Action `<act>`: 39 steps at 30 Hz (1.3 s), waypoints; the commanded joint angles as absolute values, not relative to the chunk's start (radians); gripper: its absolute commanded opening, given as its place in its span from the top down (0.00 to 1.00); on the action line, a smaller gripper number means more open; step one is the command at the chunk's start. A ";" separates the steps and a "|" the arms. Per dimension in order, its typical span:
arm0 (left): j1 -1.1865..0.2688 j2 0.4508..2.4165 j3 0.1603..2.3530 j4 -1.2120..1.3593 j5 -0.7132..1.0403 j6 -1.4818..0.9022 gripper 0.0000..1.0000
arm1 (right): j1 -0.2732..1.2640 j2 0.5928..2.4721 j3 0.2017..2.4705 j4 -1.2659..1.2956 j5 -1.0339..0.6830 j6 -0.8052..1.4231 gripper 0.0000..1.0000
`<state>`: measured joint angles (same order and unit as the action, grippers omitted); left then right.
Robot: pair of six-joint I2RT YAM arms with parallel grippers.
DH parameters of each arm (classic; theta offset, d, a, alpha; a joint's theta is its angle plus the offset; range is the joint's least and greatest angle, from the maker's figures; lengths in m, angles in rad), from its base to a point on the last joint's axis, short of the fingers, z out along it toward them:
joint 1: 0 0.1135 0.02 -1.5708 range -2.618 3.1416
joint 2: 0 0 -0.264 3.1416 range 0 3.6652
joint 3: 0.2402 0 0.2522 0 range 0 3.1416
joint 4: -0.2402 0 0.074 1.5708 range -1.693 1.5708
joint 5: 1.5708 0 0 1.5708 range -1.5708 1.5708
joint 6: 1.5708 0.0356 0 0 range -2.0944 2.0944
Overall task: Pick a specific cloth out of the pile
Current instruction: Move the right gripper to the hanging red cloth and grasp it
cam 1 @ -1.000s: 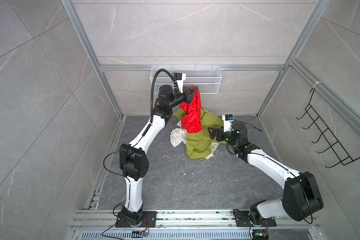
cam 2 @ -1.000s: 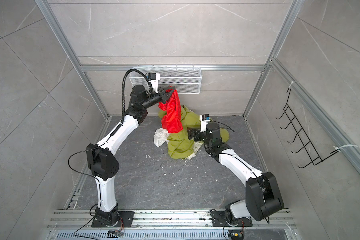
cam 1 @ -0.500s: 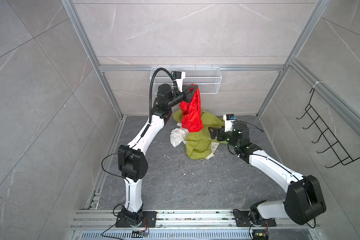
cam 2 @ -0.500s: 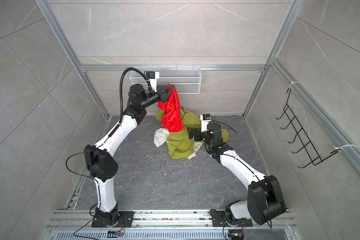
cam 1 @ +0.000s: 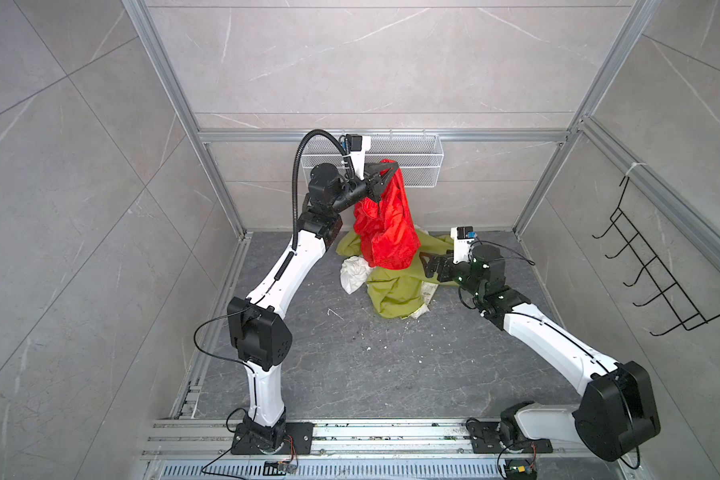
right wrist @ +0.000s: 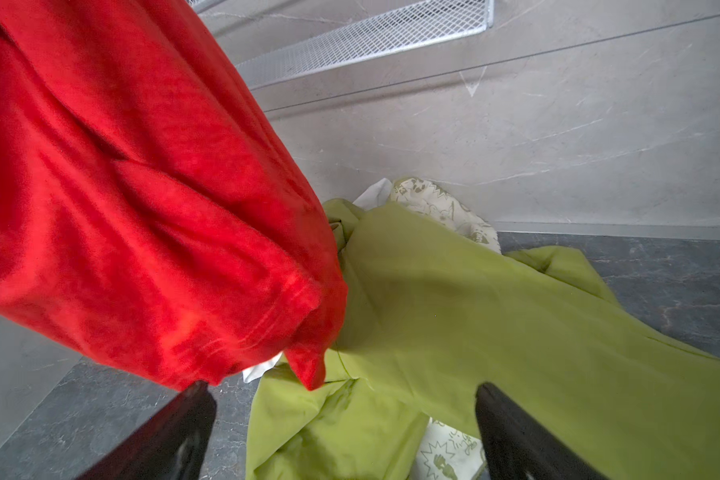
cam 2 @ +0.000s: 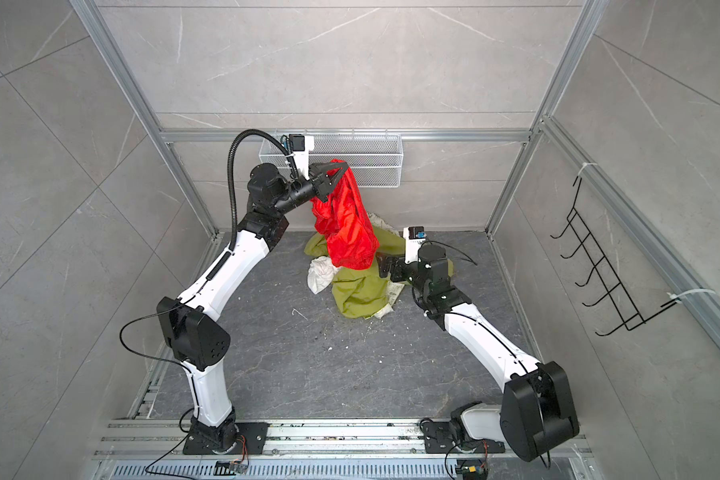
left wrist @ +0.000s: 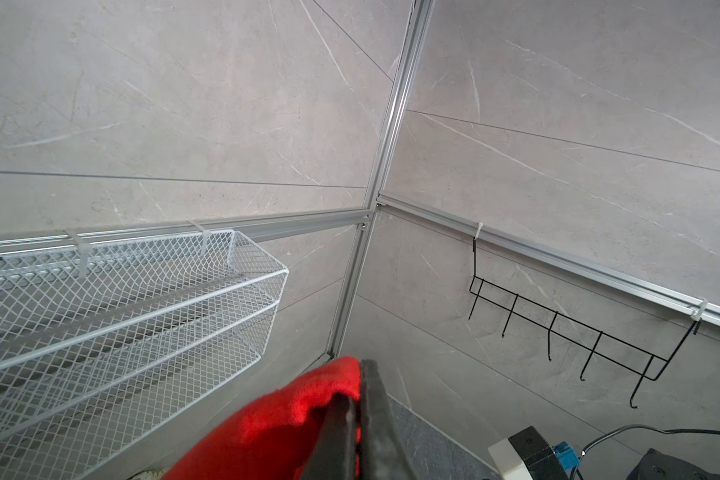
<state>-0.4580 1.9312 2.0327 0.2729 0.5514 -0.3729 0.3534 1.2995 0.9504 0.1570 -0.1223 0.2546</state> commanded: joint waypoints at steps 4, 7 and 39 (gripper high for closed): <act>-0.475 1.818 2.052 0.350 0.562 -0.336 1.00 | 0.362 1.160 0.893 0.186 -0.259 0.248 0.00; -0.484 1.797 2.044 0.350 0.569 -0.337 1.00 | 0.362 1.130 0.873 0.244 -0.333 0.249 0.00; -0.568 1.539 1.802 0.350 0.602 -0.342 1.00 | 0.439 1.285 1.075 0.543 -0.766 0.182 0.00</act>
